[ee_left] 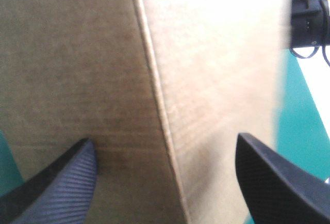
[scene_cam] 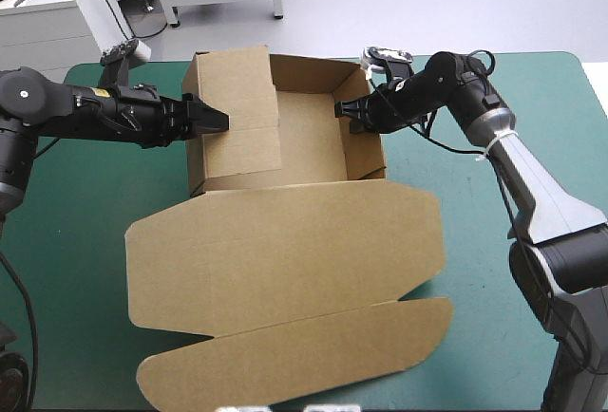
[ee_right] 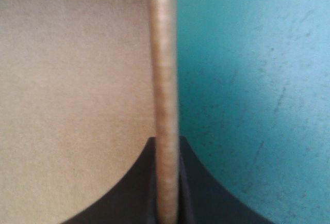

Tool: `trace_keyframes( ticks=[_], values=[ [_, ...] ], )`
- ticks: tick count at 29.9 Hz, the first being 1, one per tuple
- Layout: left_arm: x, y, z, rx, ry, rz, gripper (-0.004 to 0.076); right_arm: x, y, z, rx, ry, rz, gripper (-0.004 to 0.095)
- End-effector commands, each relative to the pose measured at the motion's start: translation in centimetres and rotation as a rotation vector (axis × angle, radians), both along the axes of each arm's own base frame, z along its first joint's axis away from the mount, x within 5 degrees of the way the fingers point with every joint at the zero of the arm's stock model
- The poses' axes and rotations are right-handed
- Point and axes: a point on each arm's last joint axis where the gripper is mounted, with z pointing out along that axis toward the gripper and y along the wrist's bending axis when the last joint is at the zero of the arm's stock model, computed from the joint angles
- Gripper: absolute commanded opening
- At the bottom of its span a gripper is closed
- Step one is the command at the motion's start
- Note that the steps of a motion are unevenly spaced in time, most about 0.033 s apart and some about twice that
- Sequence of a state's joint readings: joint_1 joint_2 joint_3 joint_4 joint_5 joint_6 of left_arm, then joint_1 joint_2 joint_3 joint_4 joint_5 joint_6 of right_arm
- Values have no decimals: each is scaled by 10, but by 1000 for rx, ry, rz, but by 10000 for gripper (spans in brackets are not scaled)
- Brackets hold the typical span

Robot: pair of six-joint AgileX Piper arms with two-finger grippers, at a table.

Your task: Fold the box

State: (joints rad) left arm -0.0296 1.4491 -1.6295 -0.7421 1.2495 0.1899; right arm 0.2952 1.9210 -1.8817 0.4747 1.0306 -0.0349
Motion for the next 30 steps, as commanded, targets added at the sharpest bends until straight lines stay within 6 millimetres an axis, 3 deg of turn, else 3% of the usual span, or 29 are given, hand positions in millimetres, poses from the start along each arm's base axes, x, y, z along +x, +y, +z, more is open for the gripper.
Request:
trace_keyframes(
  ticks=[1, 9, 23, 30],
  values=[
    [-18, -9, 19, -80, -22, -73, 529, -16, 7, 41, 143, -69, 3, -3],
    [-16, -4, 13, 8, -24, -44, 529, -18, 12, 42, 157, -65, 15, -3],
    [-9, 21, -3, 266, 40, 141, 529, -36, 61, 47, 163, -171, 103, 2],
    [-8, 14, -6, 334, 44, 140, 491, -39, 66, 47, 161, -168, 117, 2]
  ],
)
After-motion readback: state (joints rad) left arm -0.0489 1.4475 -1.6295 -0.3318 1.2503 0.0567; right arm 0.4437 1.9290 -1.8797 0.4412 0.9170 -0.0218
